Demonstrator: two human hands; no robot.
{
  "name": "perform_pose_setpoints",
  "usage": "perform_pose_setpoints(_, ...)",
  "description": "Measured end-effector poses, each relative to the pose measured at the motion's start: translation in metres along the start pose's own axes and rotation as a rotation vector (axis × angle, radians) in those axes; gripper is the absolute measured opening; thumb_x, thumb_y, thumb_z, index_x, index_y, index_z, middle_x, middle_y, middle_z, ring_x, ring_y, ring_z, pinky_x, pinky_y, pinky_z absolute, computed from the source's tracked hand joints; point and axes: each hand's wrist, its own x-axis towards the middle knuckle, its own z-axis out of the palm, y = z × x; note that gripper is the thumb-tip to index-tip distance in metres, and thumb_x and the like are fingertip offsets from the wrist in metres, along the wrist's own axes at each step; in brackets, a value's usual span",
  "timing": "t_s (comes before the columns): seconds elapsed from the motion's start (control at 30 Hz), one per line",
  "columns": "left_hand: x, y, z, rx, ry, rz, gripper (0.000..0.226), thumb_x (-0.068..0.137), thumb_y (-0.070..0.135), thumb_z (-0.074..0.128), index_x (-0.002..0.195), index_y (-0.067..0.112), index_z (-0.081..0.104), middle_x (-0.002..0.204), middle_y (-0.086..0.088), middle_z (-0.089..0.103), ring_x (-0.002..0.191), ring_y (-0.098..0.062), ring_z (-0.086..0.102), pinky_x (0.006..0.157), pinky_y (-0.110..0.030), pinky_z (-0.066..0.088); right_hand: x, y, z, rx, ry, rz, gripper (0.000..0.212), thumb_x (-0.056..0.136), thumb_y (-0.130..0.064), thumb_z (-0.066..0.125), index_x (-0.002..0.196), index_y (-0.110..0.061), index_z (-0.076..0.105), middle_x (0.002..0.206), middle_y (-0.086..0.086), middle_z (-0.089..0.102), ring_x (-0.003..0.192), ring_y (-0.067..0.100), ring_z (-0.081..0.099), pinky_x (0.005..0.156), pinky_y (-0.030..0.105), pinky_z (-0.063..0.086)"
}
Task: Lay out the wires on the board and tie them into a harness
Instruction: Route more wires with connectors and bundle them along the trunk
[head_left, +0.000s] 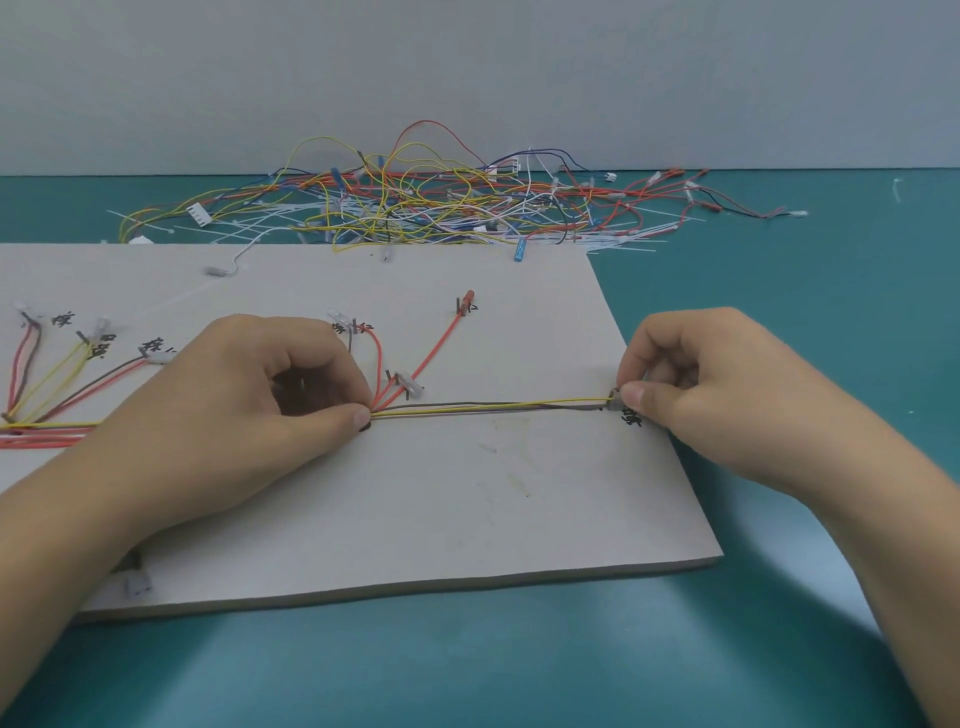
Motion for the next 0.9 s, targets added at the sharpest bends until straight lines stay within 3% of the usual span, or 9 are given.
perform_pose_setpoints(0.2,0.0,-0.007,-0.002,0.035,0.001,0.027,0.016,0.079,0.05,0.069,0.088,0.039,0.075,0.084,0.01,0.071,0.068,-0.015,0.064,0.062,-0.026,0.048,-0.002,-0.005,-0.002,0.177,-0.035,-0.018,0.022,0.089,-0.007,0.069,0.074,-0.022,0.075,0.065,-0.004,0.071,0.056,0.01,0.059,0.059,0.026,0.046)
perform_pose_setpoints(0.33,-0.001,-0.01,-0.002,0.031,0.008,0.029,0.017,0.078,0.054,0.071,0.09,0.043,0.074,0.085,0.011,0.072,0.066,-0.013,0.064,0.06,-0.026,0.049,-0.002,-0.007,0.003,0.186,0.009,-0.026,0.025,0.089,-0.007,0.063,0.075,-0.024,0.074,0.05,-0.016,0.062,0.042,0.003,0.049,0.043,0.011,0.036)
perform_pose_setpoints(0.43,-0.003,-0.013,-0.002,0.044,0.014,0.019,0.023,0.078,0.059,0.073,0.095,0.044,0.075,0.088,0.013,0.072,0.068,-0.012,0.066,0.062,-0.027,0.049,-0.002,-0.007,0.005,0.2,0.082,-0.051,0.029,0.087,-0.004,0.06,0.076,-0.026,0.074,0.047,-0.019,0.056,0.042,0.003,0.046,0.042,0.01,0.035)
perform_pose_setpoints(0.6,-0.004,-0.012,-0.01,0.074,0.05,0.057,0.015,0.084,0.052,0.072,0.097,0.046,0.074,0.094,0.015,0.073,0.081,-0.007,0.068,0.069,-0.018,0.044,-0.006,-0.017,0.009,0.151,0.185,-0.166,0.027,0.082,-0.001,0.062,0.074,-0.026,0.071,0.06,-0.024,0.059,0.053,0.007,0.049,0.05,0.011,0.035)
perform_pose_setpoints(0.67,-0.004,-0.016,-0.015,0.108,0.064,0.069,0.019,0.086,0.048,0.07,0.102,0.04,0.075,0.095,0.015,0.073,0.083,-0.007,0.068,0.069,-0.019,0.042,-0.008,-0.028,0.012,0.097,0.175,-0.261,0.024,0.08,-0.004,0.064,0.076,-0.027,0.071,0.07,-0.017,0.061,0.061,0.008,0.051,0.056,0.012,0.035)
perform_pose_setpoints(0.77,-0.004,-0.023,-0.022,0.154,0.039,0.071,0.027,0.087,0.055,0.067,0.107,0.038,0.074,0.097,0.017,0.073,0.085,-0.004,0.067,0.069,-0.015,0.042,-0.008,-0.051,0.019,-0.056,0.013,-0.402,0.015,0.083,-0.014,0.064,0.089,-0.027,0.071,0.085,-0.011,0.059,0.072,0.0,0.049,0.064,0.012,0.035)
perform_pose_setpoints(0.83,-0.007,-0.026,-0.025,0.171,-0.009,0.083,0.035,0.086,0.067,0.065,0.107,0.041,0.074,0.098,0.018,0.072,0.087,-0.002,0.066,0.07,-0.009,0.041,-0.001,-0.068,0.024,-0.187,-0.108,-0.435,0.016,0.086,-0.023,0.062,0.099,-0.028,0.07,0.094,-0.013,0.057,0.078,0.002,0.045,0.068,0.018,0.036)
perform_pose_setpoints(0.9,-0.01,-0.027,-0.029,0.162,-0.032,0.074,0.029,0.084,0.069,0.065,0.103,0.049,0.073,0.099,0.019,0.072,0.087,0.001,0.065,0.069,-0.005,0.04,0.009,-0.088,0.031,-0.193,-0.118,-0.468,0.018,0.087,-0.024,0.063,0.102,-0.028,0.07,0.096,-0.013,0.056,0.087,0.007,0.047,0.074,0.022,0.041)
